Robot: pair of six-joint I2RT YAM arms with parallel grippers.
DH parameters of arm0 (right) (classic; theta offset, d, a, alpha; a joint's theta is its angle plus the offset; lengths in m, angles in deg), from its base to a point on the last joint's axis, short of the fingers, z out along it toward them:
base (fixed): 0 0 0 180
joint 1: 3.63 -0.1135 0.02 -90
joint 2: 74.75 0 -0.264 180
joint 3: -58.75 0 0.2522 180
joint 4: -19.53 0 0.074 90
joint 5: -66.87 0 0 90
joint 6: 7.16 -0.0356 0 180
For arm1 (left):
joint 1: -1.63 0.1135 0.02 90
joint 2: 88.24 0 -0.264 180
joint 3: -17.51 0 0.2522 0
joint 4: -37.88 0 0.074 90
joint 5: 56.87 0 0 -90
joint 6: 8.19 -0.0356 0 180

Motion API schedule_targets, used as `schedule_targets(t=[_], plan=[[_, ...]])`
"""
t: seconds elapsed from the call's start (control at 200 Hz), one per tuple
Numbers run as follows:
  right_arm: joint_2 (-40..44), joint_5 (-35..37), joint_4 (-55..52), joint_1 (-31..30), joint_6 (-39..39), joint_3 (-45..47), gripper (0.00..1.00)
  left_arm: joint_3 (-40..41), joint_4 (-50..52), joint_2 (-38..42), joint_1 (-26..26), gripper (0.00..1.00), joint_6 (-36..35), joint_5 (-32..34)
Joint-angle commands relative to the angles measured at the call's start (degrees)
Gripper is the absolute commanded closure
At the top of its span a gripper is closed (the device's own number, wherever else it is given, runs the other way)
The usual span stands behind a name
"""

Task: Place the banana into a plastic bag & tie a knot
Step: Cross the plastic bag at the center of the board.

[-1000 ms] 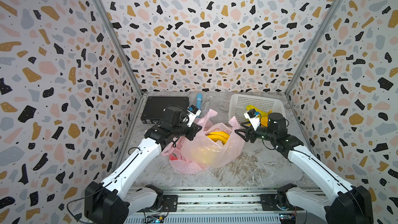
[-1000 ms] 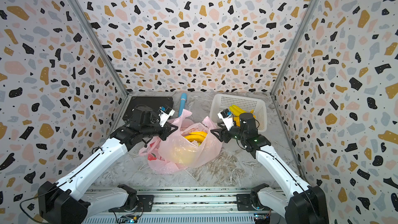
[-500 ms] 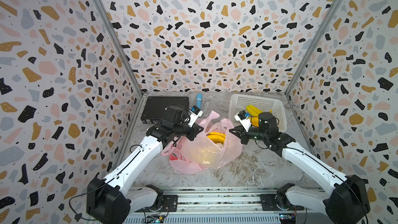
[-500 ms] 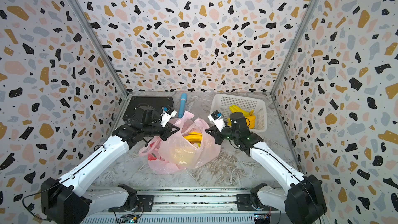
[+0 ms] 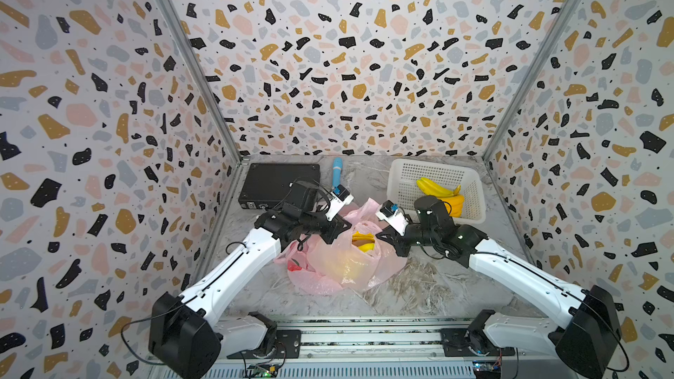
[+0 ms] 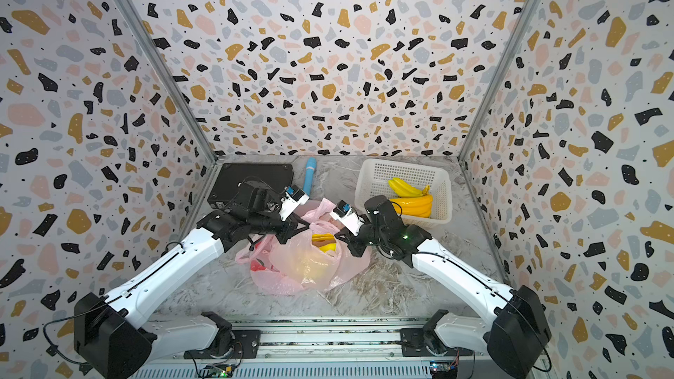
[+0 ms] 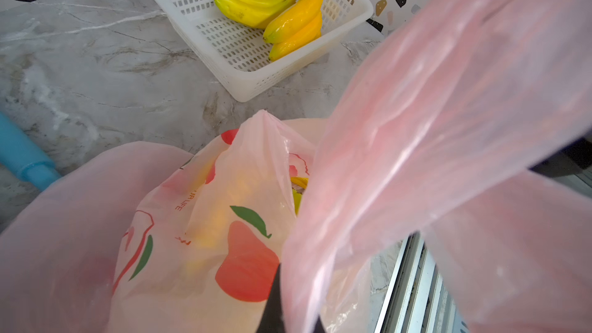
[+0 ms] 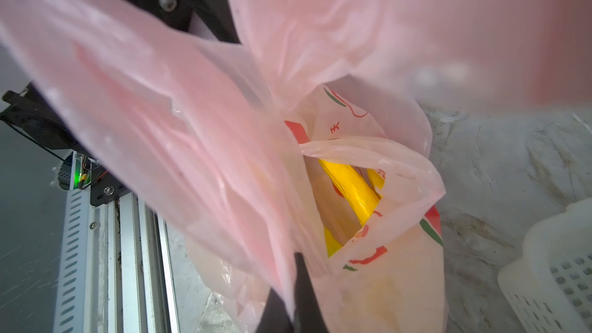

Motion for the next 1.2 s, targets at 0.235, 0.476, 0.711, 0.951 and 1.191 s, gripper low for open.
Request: schedule_targets(t=[0.235,0.476,0.711,0.951,1.191], plan=[[-3.05,1.40,-7.51,-0.20,0.27,-7.51,1.00,2.15,-3.48,4.77,-0.24,0.37,-0.86,-0.84],[-3.52,1.89,-8.77,-0.20,0.01,-9.03,1.00,5.26,-8.20,8.81,-0.31,0.09,1.63,2.79],[-3.13,2.36,-9.36,-0.20,-0.96,-9.44,1.00,10.70,-13.79,17.07,-0.31,0.01,8.51,10.51],[-2.13,2.90,-9.54,-0.20,-2.93,-9.59,1.00,18.13,-20.90,26.67,-0.31,0.01,10.91,14.22],[-1.23,3.98,-9.86,-0.20,-7.39,-10.89,1.00,17.67,-22.91,25.87,-0.31,0.07,7.84,11.79]])
